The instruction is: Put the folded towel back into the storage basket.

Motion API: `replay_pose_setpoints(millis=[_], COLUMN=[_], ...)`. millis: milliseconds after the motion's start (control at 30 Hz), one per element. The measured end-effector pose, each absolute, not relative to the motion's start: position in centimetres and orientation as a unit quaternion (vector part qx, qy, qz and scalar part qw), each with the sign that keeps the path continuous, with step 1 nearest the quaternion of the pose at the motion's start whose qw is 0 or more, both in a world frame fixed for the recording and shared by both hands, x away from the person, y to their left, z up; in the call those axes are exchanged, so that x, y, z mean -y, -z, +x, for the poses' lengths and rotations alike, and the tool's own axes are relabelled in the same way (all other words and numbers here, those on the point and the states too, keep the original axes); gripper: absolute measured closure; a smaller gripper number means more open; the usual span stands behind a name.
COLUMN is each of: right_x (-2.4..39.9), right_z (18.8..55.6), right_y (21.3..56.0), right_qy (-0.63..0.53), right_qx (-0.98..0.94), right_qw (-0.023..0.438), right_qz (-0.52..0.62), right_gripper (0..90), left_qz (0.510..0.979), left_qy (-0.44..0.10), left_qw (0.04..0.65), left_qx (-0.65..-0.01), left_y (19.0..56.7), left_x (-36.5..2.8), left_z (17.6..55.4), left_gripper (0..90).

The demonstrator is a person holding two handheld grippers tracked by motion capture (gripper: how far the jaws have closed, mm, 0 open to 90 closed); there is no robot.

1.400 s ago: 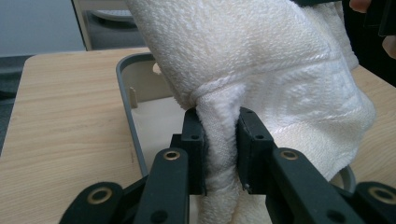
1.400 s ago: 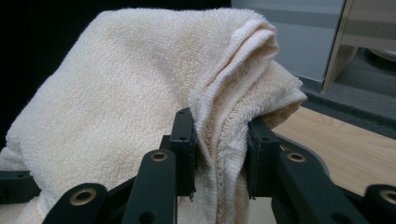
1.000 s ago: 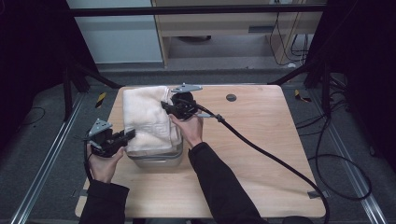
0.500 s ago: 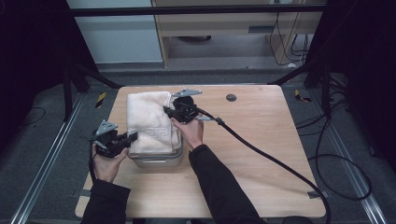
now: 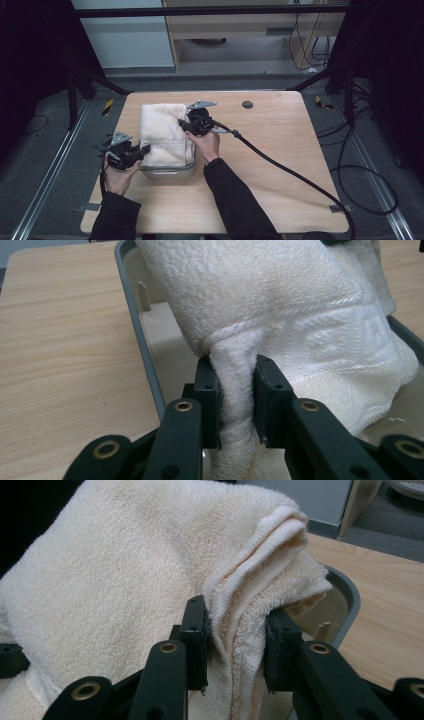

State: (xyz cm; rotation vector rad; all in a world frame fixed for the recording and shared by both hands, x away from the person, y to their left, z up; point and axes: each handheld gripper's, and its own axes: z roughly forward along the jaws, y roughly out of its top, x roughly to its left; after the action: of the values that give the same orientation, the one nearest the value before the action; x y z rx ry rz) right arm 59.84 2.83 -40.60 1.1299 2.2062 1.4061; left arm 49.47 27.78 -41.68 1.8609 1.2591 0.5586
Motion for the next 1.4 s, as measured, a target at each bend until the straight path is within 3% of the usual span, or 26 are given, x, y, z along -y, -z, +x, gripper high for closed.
replay_pose_setpoints(millis=[567,800,1267,1400], right_x=[-2.8,-2.9,-2.4,-1.5], right_z=[59.8,59.8,59.6,59.1], right_y=[42.5,42.7,41.9,41.1], right_qy=[-0.469,-0.46,-0.457,-0.467], right_qx=[-0.773,-0.781,-0.788,-0.783], right_qw=[0.15,0.157,0.19,0.192], right_qz=[0.399,0.392,0.366,0.364], right_gripper=[66.8,63.4,55.1,48.9], left_qz=[0.75,0.748,0.727,0.723], left_qy=[-0.212,-0.233,-0.252,-0.255], left_qw=[0.372,0.359,0.4,0.413], left_qx=[-0.505,-0.508,-0.497,-0.491], left_y=[43.1,43.3,41.9,41.3], left_x=[-27.3,-27.1,-27.5,-27.5], left_z=[50.2,50.2,49.4,48.9], left_gripper=[73.1,64.0,57.2,55.6])
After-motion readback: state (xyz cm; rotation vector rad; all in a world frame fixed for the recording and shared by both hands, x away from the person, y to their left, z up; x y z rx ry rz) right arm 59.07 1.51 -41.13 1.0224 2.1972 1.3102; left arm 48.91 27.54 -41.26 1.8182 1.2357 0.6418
